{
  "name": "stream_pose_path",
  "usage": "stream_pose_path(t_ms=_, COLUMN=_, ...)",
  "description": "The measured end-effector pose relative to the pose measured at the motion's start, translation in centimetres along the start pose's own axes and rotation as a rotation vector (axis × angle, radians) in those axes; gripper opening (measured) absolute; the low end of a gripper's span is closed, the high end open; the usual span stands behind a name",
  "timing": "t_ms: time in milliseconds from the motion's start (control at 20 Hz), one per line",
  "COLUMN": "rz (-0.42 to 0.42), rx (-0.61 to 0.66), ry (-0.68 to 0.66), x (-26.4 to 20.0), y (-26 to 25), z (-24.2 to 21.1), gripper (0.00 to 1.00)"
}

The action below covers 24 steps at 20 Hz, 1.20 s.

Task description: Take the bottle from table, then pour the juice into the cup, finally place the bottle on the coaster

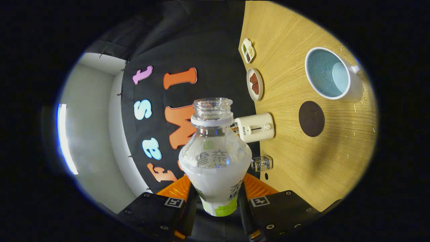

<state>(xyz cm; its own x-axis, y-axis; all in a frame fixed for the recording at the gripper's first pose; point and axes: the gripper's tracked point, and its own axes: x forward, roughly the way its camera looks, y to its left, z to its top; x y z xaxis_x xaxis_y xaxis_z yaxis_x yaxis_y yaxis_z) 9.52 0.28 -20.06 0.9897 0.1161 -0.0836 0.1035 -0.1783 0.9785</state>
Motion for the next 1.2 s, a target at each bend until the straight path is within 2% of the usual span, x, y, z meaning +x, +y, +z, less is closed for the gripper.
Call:
stream_pose_path(t_ms=600, rz=-0.018, rx=0.054, ry=-0.011, x=0.1, y=-0.3, z=0.7, gripper=0.57)
stream_pose_path(t_ms=1200, rz=0.002, rx=0.092, ry=-0.029, x=-0.2, y=0.7, z=0.8, gripper=0.57)
